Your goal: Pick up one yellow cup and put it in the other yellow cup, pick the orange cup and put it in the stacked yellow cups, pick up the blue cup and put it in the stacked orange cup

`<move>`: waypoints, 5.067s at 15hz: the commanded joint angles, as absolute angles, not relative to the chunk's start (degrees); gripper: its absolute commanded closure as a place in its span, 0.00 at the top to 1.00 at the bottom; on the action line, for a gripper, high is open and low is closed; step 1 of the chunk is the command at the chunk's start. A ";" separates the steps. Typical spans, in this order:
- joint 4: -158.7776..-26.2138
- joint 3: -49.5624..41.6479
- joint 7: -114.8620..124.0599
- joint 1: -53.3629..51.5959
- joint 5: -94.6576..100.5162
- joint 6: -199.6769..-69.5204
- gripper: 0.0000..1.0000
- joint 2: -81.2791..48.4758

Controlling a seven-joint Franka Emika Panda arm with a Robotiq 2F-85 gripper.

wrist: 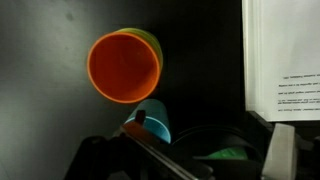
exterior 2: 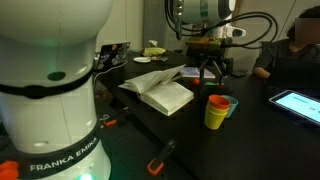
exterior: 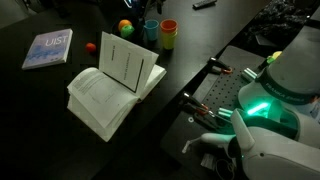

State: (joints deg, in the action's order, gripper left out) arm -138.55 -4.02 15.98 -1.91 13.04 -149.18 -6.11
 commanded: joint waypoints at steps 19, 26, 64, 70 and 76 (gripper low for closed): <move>-124.61 0.89 -26.37 8.33 -1.43 -150.71 1.00 -24.49; -122.50 1.95 -28.23 8.99 -0.17 -150.79 0.79 -26.79; -124.36 -2.50 16.48 -2.25 22.82 -119.04 0.03 -4.13; -128.31 -2.02 21.49 -1.96 22.74 -119.92 0.02 -3.53; -131.33 -2.02 24.04 -1.99 23.16 -123.36 0.02 -3.97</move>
State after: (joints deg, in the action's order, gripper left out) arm -128.98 -2.42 22.37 -2.23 23.25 -121.14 -5.70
